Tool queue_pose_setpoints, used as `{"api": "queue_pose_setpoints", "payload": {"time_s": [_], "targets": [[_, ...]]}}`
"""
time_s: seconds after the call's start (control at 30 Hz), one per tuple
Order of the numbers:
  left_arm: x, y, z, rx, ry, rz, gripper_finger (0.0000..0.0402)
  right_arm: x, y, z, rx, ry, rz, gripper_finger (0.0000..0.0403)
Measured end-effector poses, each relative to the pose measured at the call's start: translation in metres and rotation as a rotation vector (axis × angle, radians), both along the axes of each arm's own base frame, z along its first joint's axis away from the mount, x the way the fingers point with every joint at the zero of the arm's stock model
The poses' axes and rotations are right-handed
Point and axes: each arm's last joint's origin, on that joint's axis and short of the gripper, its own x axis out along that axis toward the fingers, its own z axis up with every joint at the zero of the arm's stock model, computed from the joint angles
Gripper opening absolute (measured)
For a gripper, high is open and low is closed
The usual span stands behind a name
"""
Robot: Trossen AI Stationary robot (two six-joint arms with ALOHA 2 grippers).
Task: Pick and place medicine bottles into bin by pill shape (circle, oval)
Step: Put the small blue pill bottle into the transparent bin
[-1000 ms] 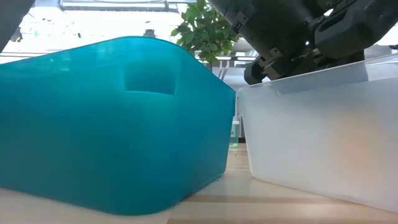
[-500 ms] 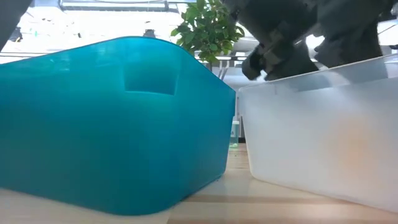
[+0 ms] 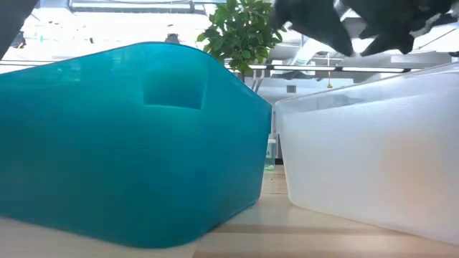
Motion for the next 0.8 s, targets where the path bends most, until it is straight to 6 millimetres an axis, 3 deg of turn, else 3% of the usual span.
{"api": "queue_pose_setpoints", "payload": {"time_s": [0.2, 0.33, 0.5, 0.8], "targets": [[-0.005, 0.025, 0.043, 0.105, 0.029, 0.054, 0.0263, 0.0, 0.0, 0.006, -0.009, -0.07, 0.0, 0.0271], [-0.02, 0.048, 0.067, 0.113, 0.046, 0.088, 0.0263, -0.002, 0.0, 0.007, -0.011, -0.081, 0.0, 0.0271], [-0.049, 0.083, 0.113, 0.176, 0.074, 0.087, 0.0263, -0.002, 0.0, 0.007, -0.011, -0.086, -0.004, 0.0271], [-0.111, 0.158, 0.17, 0.165, 0.187, 0.034, 0.0263, -0.003, -0.007, 0.009, -0.016, -0.108, -0.098, 0.0271]]}}
